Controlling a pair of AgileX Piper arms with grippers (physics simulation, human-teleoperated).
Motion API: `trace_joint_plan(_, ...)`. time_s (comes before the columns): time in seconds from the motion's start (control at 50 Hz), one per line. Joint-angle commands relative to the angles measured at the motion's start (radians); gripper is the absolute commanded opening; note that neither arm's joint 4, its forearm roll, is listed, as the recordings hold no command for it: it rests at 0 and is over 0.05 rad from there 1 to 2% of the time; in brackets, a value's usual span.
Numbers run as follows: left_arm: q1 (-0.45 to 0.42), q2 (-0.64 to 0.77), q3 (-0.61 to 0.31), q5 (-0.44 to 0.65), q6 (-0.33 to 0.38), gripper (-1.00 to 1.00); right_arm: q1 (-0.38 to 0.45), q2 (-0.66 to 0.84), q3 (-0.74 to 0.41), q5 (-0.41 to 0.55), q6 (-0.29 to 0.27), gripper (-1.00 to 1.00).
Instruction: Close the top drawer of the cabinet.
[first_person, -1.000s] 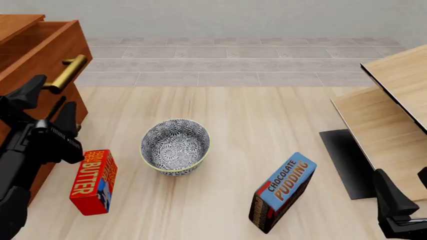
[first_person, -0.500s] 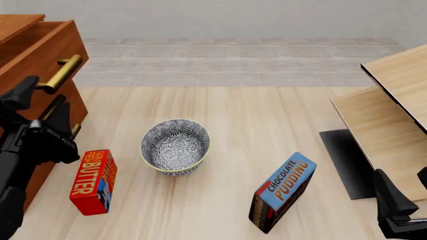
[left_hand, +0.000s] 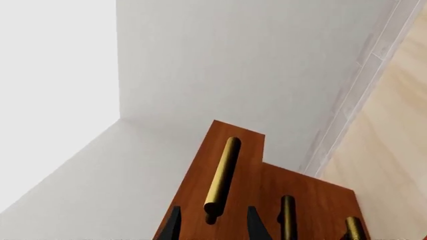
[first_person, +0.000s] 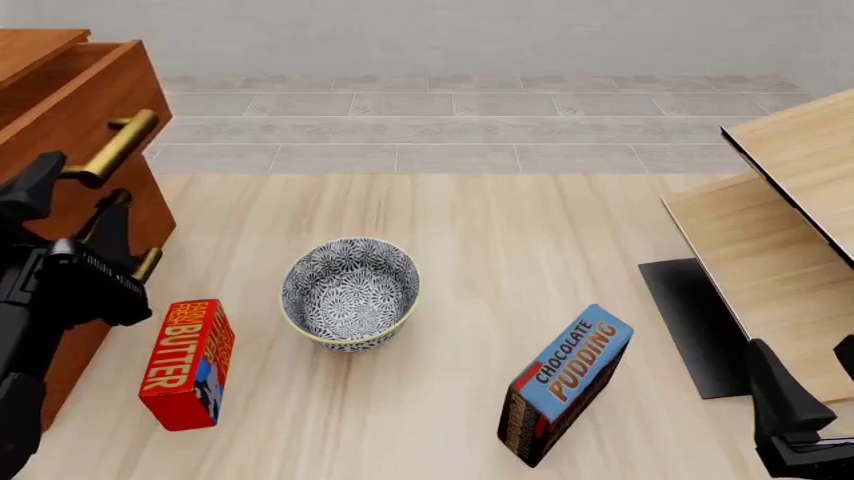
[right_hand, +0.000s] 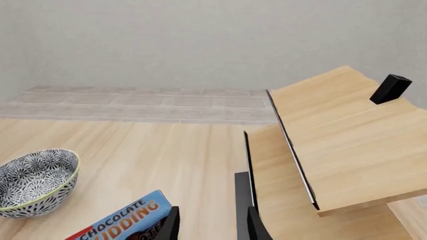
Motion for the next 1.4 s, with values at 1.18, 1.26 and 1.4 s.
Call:
trace_joint_plan(1.18, 0.115, -0.007, 0.010, -0.009, -0.015, 1.00, 0.007, 0.000, 0.000, 0.007, -0.020, 1.00)
trace_joint_plan(1.26, 0.120, -0.005, 0.010, -0.009, -0.018, 1.00, 0.003, 0.000, 0.000, 0.008, -0.021, 1.00)
trace_joint_plan(1.4, 0.125, 0.002, 0.006, -0.009, -0.020, 1.00, 0.001, 0.000, 0.001, 0.004, -0.021, 1.00)
